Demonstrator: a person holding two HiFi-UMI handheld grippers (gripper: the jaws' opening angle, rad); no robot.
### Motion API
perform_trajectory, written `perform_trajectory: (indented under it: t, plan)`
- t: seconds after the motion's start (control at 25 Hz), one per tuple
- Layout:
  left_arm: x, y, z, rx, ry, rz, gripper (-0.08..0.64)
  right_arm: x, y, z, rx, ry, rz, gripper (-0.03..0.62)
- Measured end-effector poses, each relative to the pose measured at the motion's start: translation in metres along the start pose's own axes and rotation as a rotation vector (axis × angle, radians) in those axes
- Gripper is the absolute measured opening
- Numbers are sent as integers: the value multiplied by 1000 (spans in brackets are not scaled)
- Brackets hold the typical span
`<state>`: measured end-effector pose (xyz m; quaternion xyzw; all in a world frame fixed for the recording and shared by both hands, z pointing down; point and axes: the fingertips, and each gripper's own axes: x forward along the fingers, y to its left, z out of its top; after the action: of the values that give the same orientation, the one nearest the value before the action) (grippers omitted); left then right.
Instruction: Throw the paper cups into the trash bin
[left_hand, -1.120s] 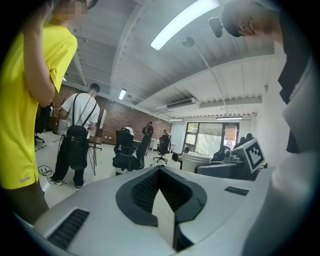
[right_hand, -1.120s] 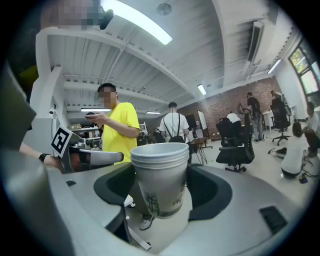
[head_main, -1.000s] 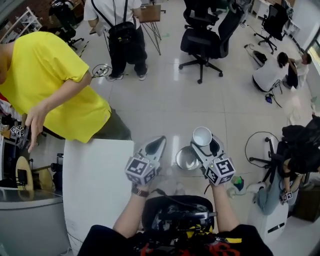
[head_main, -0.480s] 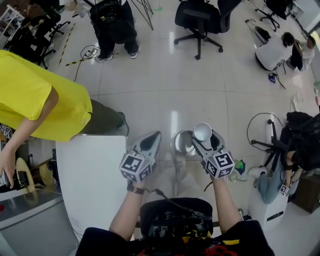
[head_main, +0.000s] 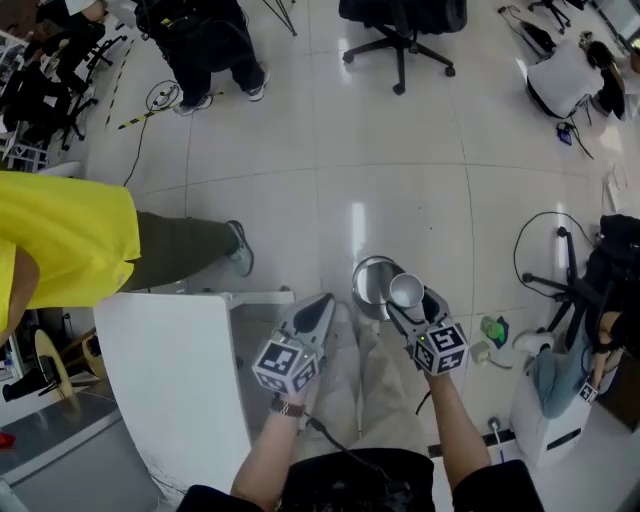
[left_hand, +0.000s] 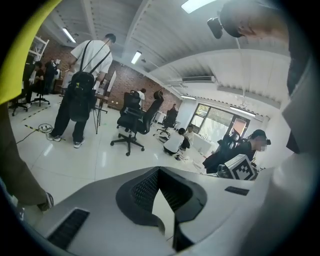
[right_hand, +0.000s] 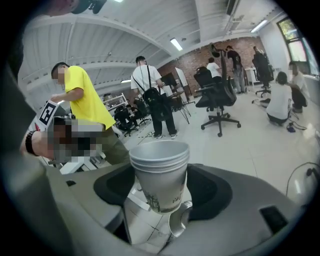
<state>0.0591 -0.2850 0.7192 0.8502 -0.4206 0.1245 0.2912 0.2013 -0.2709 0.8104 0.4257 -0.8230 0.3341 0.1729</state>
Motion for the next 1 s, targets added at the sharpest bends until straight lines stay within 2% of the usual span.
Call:
perform_trajectory:
  t: [0.2, 0.36, 0.52, 0.64, 0.72, 0.8, 0.88, 1.0]
  plan:
    - [37, 27, -74, -31, 86, 18, 2, 68, -41, -88, 30, 124, 20, 334]
    - [53, 52, -118, -46, 109, 38, 2, 133, -68, -158, 50, 228, 31, 334]
    - [52, 59, -167, -106, 132, 64, 2, 182, -77, -245, 42, 401, 53, 334]
    - [53, 62, -192, -148, 142, 62, 2, 210, -92, -311, 29, 567, 22, 334]
    - [50, 64, -207, -172, 142, 75, 2, 219, -105, -349, -16, 675, -22, 334]
    - [46, 68, -221, -198, 140, 93, 2, 229, -108, -370, -80, 749, -34, 334]
    - [42, 72, -234, -239, 138, 95, 2, 236, -101, -394, -107, 819, 18, 336]
    - [35, 79, -245, -291, 126, 91, 2, 235, -95, -431, -37, 914, 114, 348]
